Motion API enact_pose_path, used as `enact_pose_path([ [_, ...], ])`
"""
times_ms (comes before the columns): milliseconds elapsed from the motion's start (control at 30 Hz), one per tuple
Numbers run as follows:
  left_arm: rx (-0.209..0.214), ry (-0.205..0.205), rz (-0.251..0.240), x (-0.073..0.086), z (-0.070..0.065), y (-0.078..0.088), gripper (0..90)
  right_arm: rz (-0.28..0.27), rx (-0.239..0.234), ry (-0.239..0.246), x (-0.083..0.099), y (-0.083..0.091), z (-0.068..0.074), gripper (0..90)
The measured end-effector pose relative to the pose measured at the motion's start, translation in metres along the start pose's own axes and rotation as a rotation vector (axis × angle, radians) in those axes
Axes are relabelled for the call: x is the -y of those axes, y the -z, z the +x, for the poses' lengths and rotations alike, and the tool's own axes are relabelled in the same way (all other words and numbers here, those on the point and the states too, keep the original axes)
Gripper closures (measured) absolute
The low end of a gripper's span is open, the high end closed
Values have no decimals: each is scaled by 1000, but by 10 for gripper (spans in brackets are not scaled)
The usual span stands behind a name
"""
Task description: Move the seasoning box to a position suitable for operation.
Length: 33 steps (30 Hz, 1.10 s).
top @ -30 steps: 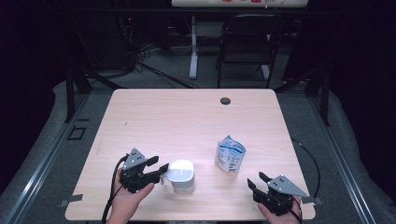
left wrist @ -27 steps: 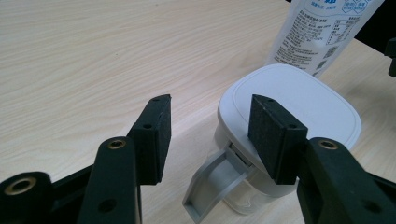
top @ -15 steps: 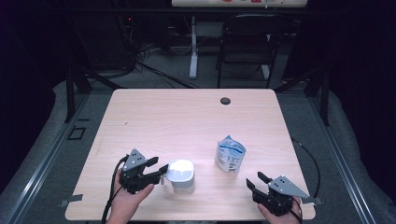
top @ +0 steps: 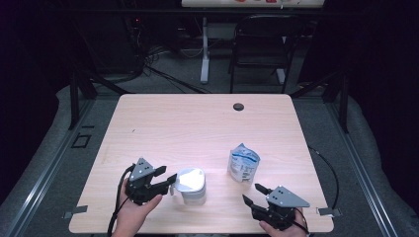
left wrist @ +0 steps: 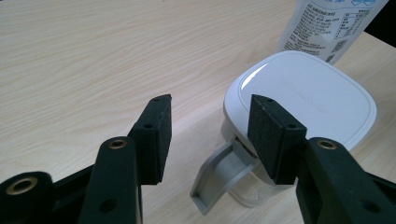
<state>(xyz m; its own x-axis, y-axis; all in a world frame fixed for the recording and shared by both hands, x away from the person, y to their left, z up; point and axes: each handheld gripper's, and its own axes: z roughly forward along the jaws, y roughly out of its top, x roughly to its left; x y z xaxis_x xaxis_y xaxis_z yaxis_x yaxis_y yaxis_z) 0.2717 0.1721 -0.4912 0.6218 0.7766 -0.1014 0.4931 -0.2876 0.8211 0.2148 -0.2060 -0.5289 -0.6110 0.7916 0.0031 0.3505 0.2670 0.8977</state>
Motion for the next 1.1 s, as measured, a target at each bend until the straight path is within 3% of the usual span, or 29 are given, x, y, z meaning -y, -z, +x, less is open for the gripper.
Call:
enact_pose_path([
  [233, 1, 4, -4, 0, 0, 0, 505, 33, -63, 87, -16, -17, 27, 436],
  [433, 1, 4, -4, 0, 1, 0, 505, 41, -68, 108, -25, -36, 38, 434],
  [1100, -3, 0, -5, 0, 0, -1, 509, 59, -67, 81, -37, -61, 40, 410],
])
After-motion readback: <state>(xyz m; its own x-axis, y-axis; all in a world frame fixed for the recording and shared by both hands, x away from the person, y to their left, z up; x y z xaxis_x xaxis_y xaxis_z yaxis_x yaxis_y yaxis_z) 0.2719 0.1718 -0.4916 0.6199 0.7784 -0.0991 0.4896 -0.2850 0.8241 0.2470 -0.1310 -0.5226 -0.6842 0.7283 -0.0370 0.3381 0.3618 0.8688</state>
